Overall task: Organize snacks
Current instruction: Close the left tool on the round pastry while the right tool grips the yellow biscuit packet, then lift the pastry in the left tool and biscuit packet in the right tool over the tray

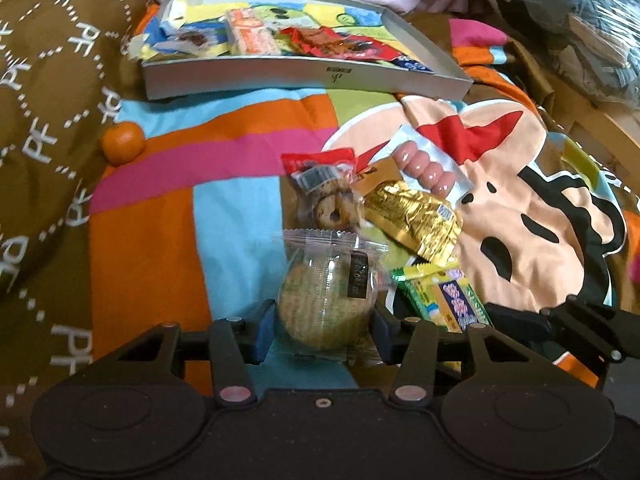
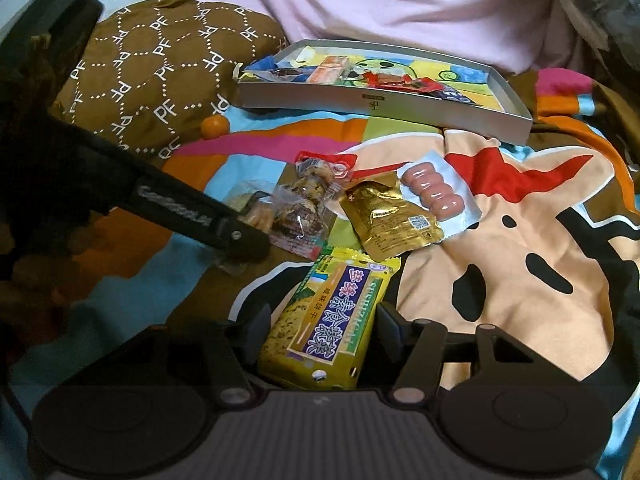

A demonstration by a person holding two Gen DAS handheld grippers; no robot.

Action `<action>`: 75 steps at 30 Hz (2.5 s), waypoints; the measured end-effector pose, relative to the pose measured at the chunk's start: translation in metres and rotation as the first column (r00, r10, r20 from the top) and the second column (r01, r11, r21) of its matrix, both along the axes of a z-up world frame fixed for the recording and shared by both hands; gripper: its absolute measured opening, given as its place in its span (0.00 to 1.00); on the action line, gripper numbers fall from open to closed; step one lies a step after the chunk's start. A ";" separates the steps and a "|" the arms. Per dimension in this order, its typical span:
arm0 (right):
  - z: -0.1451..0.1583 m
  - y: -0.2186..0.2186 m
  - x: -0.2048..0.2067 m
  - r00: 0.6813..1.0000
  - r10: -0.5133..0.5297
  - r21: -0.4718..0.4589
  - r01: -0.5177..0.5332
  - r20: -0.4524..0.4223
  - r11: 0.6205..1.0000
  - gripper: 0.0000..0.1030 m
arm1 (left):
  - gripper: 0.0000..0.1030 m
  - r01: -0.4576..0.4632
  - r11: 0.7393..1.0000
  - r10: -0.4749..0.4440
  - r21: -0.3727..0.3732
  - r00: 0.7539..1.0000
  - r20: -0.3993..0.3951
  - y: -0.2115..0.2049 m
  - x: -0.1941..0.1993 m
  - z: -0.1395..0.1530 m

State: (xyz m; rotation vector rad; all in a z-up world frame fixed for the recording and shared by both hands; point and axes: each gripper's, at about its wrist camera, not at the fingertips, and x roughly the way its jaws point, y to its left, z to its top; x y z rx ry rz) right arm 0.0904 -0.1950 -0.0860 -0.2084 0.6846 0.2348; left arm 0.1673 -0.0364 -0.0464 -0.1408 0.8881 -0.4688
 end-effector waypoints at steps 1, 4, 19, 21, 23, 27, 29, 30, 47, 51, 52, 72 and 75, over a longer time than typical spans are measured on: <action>0.000 0.000 0.001 1.000 -0.002 0.004 0.002 -0.004 1.000 0.63 | 0.49 -0.002 1.000 0.002 0.006 1.000 0.000 0.001 -0.002 0.000; 0.000 -0.002 0.005 0.999 -0.022 0.019 0.023 -0.023 1.000 0.69 | 0.50 0.000 1.000 0.000 0.017 1.000 0.009 0.000 -0.002 0.000; -0.007 0.002 0.013 0.994 -0.079 0.025 0.081 -0.073 0.996 0.66 | 0.51 0.028 0.999 -0.028 0.041 0.999 0.020 -0.009 0.008 -0.007; -0.007 0.003 0.011 0.995 -0.071 0.029 0.074 -0.073 0.997 0.63 | 0.50 0.030 0.998 -0.031 0.048 0.999 0.023 -0.010 0.008 -0.006; -0.007 0.003 0.010 0.995 -0.071 0.032 0.073 -0.073 0.997 0.61 | 0.49 0.032 0.998 -0.033 0.048 0.999 0.023 -0.010 0.007 -0.006; -0.007 0.001 0.008 0.995 -0.069 0.038 0.072 -0.067 0.997 0.58 | 0.49 0.030 0.998 -0.031 0.049 0.999 0.023 -0.010 0.007 -0.005; -0.006 0.001 0.005 0.997 -0.054 0.019 0.055 -0.063 0.998 0.57 | 0.49 0.025 0.999 -0.026 0.048 0.999 0.024 -0.010 0.006 -0.005; -0.006 0.002 0.004 0.997 -0.043 0.004 0.043 -0.060 0.999 0.56 | 0.49 0.025 0.999 -0.026 0.048 0.999 0.024 -0.010 0.006 -0.005; -0.018 0.026 -0.021 0.980 0.164 -0.444 -0.100 0.109 0.890 0.51 | 0.49 0.047 0.999 -0.047 0.001 0.999 0.006 -0.012 0.001 -0.002; -0.023 0.031 -0.026 0.966 0.212 -0.525 -0.106 0.146 0.844 0.51 | 0.49 0.043 0.999 -0.043 -0.009 0.999 0.005 -0.011 0.002 -0.001; -0.023 0.031 -0.027 0.963 0.218 -0.538 -0.103 0.156 0.837 0.51 | 0.49 0.043 0.999 -0.043 -0.011 0.999 0.008 -0.011 0.001 0.000; -0.016 0.014 -0.028 0.915 0.292 -0.733 0.006 0.279 0.680 0.51 | 0.49 0.028 0.994 -0.024 -0.101 0.999 0.044 -0.007 -0.004 0.007; -0.015 0.012 -0.026 0.908 0.306 -0.747 0.011 0.286 0.665 0.51 | 0.49 0.020 0.993 -0.013 -0.114 0.998 0.060 -0.006 -0.005 0.010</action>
